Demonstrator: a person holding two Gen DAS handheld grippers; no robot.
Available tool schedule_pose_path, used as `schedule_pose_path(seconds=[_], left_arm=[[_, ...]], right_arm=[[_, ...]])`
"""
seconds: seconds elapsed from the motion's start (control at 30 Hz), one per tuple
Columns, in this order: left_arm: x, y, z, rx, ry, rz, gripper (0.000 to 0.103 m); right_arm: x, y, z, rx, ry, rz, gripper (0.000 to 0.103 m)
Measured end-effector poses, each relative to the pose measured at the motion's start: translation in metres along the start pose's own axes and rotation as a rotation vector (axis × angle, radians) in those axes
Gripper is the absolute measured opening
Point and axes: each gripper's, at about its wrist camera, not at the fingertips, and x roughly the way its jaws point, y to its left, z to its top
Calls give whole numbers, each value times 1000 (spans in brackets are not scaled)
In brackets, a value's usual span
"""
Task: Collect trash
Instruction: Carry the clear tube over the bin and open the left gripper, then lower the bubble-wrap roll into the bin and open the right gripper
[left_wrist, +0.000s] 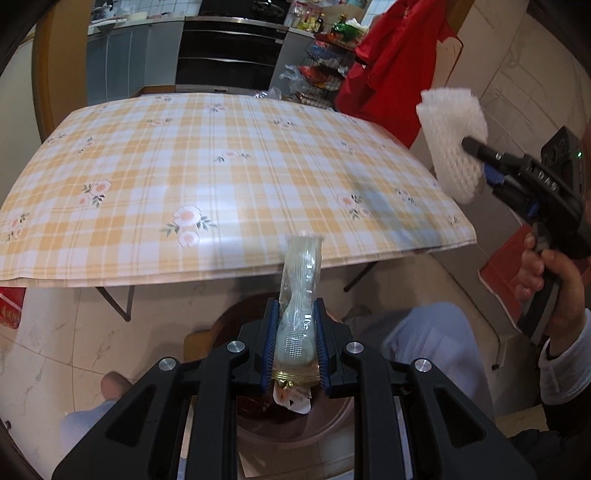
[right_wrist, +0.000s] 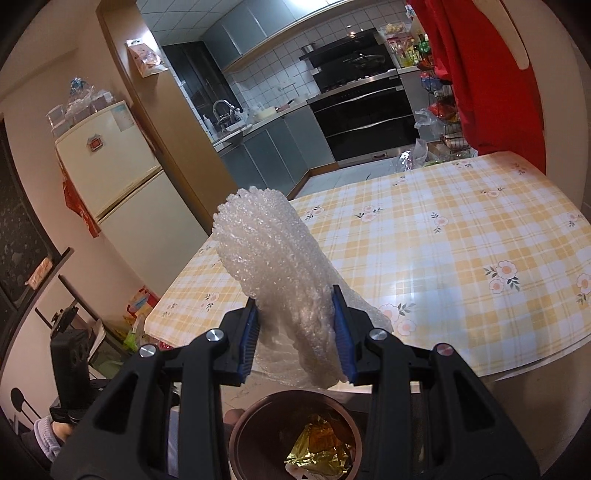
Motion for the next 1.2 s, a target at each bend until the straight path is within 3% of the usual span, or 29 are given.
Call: schedule_pose_path(seconds=[0.27, 0.33, 0.47, 0.63, 0.7, 0.83, 1.2], left_arm=[[15, -5, -8, -9, 31, -14, 20], [14, -3, -8, -20, 25, -20, 46], [3, 0, -3, -39, -28, -6, 58], [-26, 0, 9, -34, -136, 69, 87], [-38, 0, 13, -27, -182, 102, 94], [-64, 0, 21, -29, -269, 161, 97], [-96, 17, 23, -60, -351, 240, 97]], right_arm=[[-6, 10, -2, -34, 13, 5, 38], [-4, 10, -3, -35, 21, 4, 38], [-2, 12, -8, -38, 38, 2, 38], [0, 18, -12, -58, 58, -2, 38], [2, 22, -15, -67, 69, -3, 38], [7, 32, -21, -92, 109, -5, 38], [15, 55, -39, -145, 178, -11, 39]])
